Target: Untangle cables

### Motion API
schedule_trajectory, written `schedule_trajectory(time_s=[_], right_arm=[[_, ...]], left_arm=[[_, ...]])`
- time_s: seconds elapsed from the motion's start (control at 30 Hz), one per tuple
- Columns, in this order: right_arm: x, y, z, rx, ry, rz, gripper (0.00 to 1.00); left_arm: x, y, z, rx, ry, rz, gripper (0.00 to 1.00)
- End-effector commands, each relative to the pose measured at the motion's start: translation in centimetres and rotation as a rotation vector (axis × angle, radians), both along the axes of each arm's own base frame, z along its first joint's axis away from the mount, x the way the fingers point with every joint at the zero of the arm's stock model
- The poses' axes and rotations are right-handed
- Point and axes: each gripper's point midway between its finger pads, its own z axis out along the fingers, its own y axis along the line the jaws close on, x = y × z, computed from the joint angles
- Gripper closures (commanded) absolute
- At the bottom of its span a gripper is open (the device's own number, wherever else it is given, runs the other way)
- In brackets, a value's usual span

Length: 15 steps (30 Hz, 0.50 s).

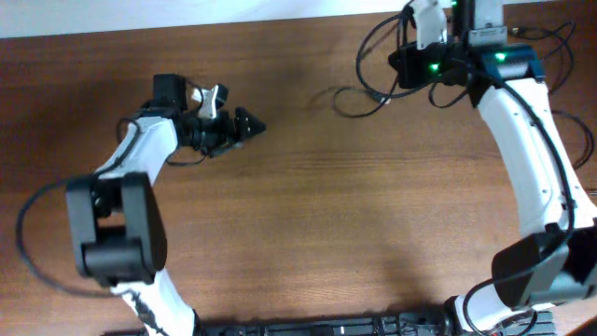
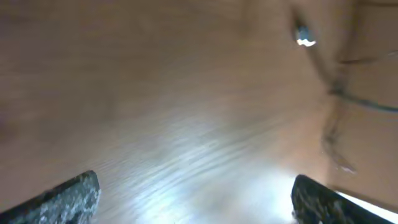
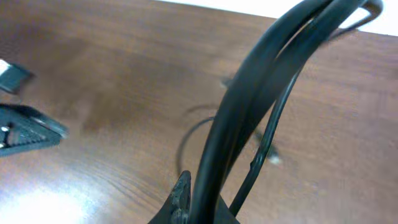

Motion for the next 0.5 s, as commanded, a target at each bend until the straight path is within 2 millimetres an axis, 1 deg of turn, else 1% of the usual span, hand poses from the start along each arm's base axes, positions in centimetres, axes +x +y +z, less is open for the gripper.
schedule_trajectory(time_s=[0.0, 0.07, 0.1, 0.17, 0.23, 0.3, 0.37, 0.43, 0.47], right_arm=[[-0.8, -0.1, 1.4, -0.013, -0.019, 0.014, 0.96], [-1.1, -0.2, 1.2, -0.017, -0.004, 0.011, 0.96], [-0.9, -0.4, 1.2, -0.029, -0.009, 0.001, 0.96], [-0.5, -1.2, 1.1, -0.067, -0.021, -0.033, 0.96], [-0.2, -2.4, 0.8, -0.123, -0.022, -0.082, 0.96], [-0.2, -2.6, 0.8, -0.129, -0.020, -0.086, 0.96], [-0.2, -2.6, 0.8, -0.129, -0.020, -0.086, 0.96], [-0.3, -2.6, 0.6, -0.129, -0.013, -0.086, 0.96], [-0.4, -2.6, 0.6, -0.130, -0.010, -0.085, 0.96]], left_arm=[[-0.4, 6.7, 7.7, 0.434, -0.223, 0.123, 0.01], [-2.4, 8.7, 11.3, 0.540, -0.271, 0.182, 0.01], [-4.1, 9.4, 13.7, 0.586, -0.310, 0.191, 0.01], [-6.8, 9.7, 16.8, 0.618, -0.378, 0.171, 0.01], [-9.6, 9.8, 19.8, 0.633, -0.454, 0.169, 0.01], [-11.7, 9.7, 22.3, 0.629, -0.525, 0.191, 0.01], [-13.3, 9.7, 24.5, 0.623, -0.605, 0.218, 0.01], [-15.0, 9.7, 26.5, 0.617, -0.681, 0.243, 0.01], [-15.6, 9.7, 27.1, 0.615, -0.706, 0.251, 0.01]])
